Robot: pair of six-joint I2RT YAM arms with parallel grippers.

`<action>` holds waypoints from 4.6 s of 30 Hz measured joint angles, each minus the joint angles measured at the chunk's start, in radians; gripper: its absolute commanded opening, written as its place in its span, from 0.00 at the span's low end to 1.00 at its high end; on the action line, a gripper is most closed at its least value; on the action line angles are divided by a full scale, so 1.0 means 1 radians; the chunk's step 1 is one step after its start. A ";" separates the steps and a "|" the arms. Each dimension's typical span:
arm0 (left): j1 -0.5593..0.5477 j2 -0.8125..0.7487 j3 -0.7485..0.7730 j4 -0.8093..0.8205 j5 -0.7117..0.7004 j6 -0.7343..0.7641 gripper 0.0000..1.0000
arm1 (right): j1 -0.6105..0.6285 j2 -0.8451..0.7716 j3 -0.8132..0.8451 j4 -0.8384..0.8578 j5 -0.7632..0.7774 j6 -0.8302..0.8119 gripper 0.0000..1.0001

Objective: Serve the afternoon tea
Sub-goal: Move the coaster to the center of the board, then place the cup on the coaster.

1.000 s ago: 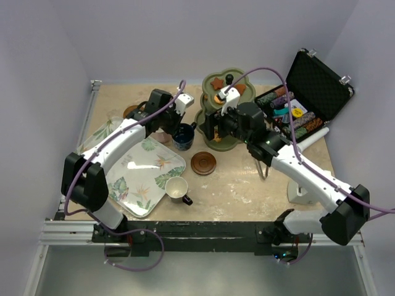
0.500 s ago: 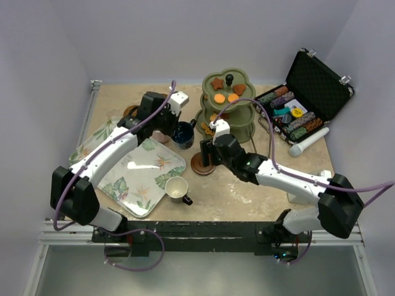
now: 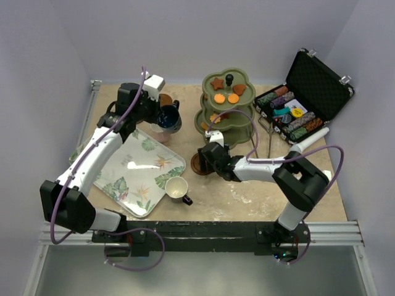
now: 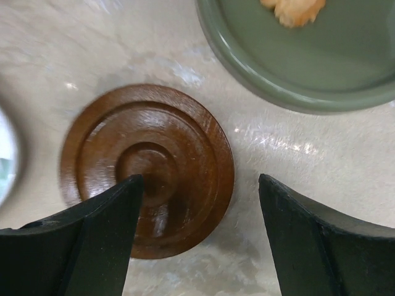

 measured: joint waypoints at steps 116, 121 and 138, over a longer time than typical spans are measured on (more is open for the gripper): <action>-0.276 -0.015 -0.161 0.036 0.202 0.142 0.00 | 0.045 -0.473 0.399 -0.489 -0.200 0.075 0.61; -0.280 -0.013 -0.177 0.050 0.198 0.117 0.00 | 0.074 -0.436 0.316 -0.513 -0.175 0.142 0.56; -0.309 -0.009 -0.194 0.073 0.160 0.084 0.00 | 0.114 -0.254 0.311 -0.525 0.037 0.239 0.00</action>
